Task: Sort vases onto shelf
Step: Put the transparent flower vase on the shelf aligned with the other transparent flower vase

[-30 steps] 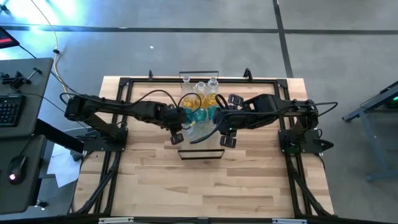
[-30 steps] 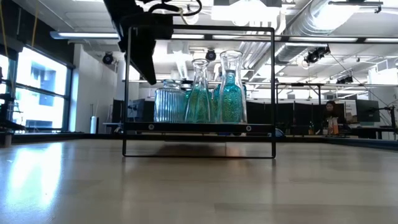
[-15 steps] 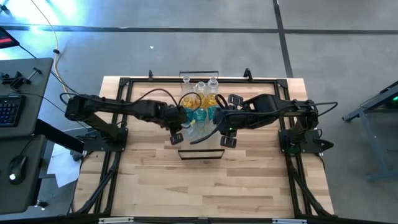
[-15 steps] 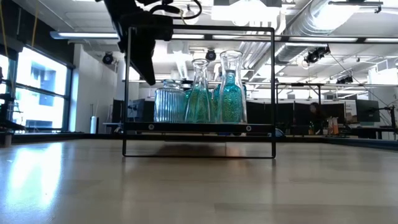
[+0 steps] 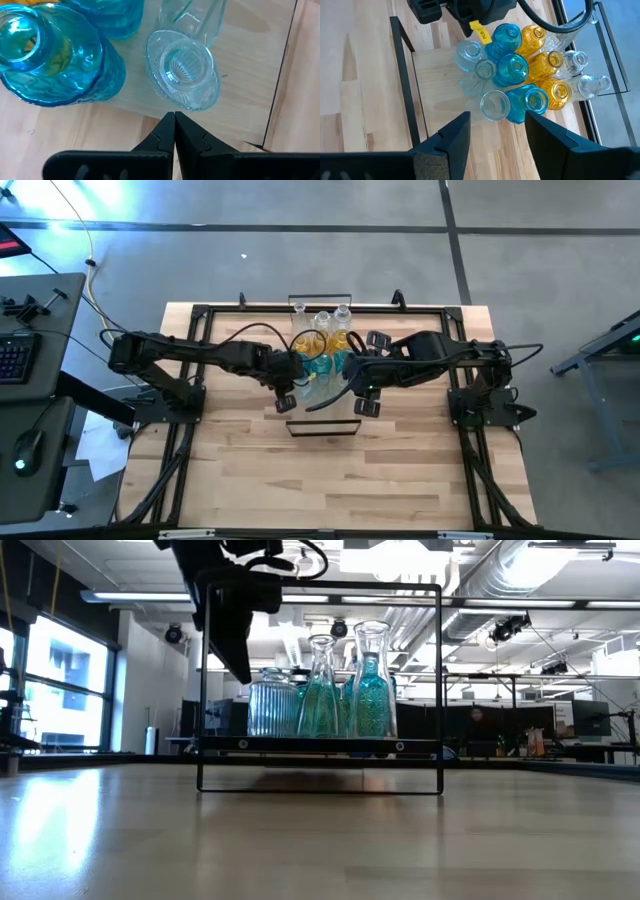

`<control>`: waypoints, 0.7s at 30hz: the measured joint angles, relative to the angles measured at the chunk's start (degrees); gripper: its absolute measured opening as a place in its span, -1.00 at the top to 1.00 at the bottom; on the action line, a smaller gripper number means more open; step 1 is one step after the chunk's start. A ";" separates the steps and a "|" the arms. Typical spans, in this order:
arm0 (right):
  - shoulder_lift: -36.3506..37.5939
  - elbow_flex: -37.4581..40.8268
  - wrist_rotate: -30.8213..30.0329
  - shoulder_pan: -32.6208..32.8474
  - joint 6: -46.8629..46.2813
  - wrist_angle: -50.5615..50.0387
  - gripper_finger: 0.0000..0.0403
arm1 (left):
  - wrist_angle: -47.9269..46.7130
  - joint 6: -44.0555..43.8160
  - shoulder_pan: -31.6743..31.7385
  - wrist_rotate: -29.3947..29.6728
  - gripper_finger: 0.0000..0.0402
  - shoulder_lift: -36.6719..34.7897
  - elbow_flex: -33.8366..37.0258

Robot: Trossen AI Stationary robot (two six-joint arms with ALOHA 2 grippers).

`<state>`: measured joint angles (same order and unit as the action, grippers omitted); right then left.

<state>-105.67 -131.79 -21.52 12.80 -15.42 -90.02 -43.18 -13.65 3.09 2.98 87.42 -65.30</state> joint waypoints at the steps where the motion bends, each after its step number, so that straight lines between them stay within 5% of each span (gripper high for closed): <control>1: 0.00 0.00 0.00 0.00 -0.01 0.00 0.16 | 0.03 0.00 0.03 0.00 1.00 0.00 0.00; 21: 0.00 0.00 0.02 0.00 -1.04 0.04 0.16 | 3.11 -2.24 -0.03 -5.77 1.00 0.00 0.02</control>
<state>-105.67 -131.79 -21.50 12.80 -16.46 -89.97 -40.07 -15.90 3.07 -2.79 87.42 -65.28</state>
